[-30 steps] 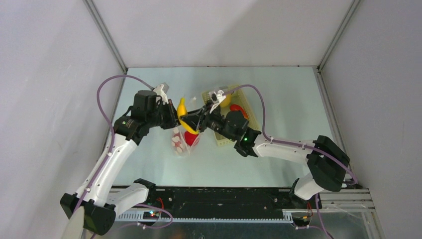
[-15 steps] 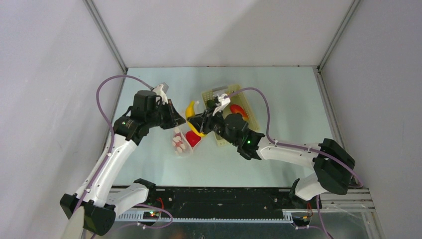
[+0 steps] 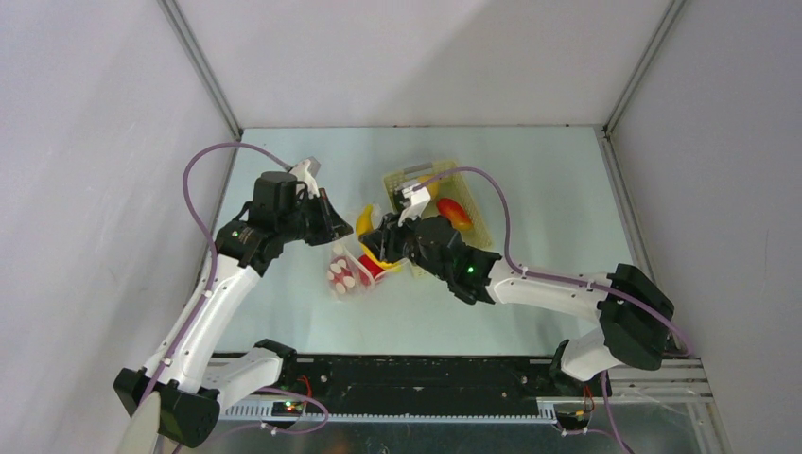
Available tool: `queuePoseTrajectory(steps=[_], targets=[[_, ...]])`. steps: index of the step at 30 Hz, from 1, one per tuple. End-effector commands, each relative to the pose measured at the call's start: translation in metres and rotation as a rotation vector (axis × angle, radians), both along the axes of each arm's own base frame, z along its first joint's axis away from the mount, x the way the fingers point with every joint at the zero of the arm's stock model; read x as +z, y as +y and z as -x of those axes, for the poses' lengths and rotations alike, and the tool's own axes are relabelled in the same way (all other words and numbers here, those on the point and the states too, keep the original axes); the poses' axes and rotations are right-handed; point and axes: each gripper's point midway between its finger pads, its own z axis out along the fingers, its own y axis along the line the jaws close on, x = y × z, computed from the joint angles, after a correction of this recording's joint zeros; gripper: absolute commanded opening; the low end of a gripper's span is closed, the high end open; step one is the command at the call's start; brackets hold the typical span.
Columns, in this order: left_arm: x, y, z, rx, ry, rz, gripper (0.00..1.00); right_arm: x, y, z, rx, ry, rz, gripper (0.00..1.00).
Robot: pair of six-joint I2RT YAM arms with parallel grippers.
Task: Place the food in the zip-top bag and seal the zipper
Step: Place the fake fruit in the zipper food storage bag.
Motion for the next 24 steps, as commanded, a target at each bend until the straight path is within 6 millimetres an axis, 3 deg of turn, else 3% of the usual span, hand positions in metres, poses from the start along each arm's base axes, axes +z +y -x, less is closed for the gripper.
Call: queuePoseTrajectory(steps=[1, 5, 11, 17, 24], targets=[[0.020, -0.002, -0.004, -0.003, -0.072, 0.036, 0.00, 0.001, 0.008, 0.002, 0.015, 0.024, 0.036, 0.08], [0.020, -0.003, -0.003, -0.012, -0.078, 0.042, 0.00, 0.000, 0.012, 0.006, 0.056, 0.007, 0.071, 0.08], [0.020, -0.003, -0.004, -0.011, -0.074, 0.039, 0.00, 0.016, 0.019, 0.033, 0.120, -0.118, 0.118, 0.07], [0.021, -0.002, -0.004, -0.008, -0.078, 0.039, 0.00, 0.030, 0.006, 0.039, 0.091, -0.170, 0.150, 0.07], [0.025, -0.007, 0.000, -0.042, -0.090, 0.062, 0.00, 0.020, 0.007, 0.044, 0.134, -0.140, 0.171, 0.08]])
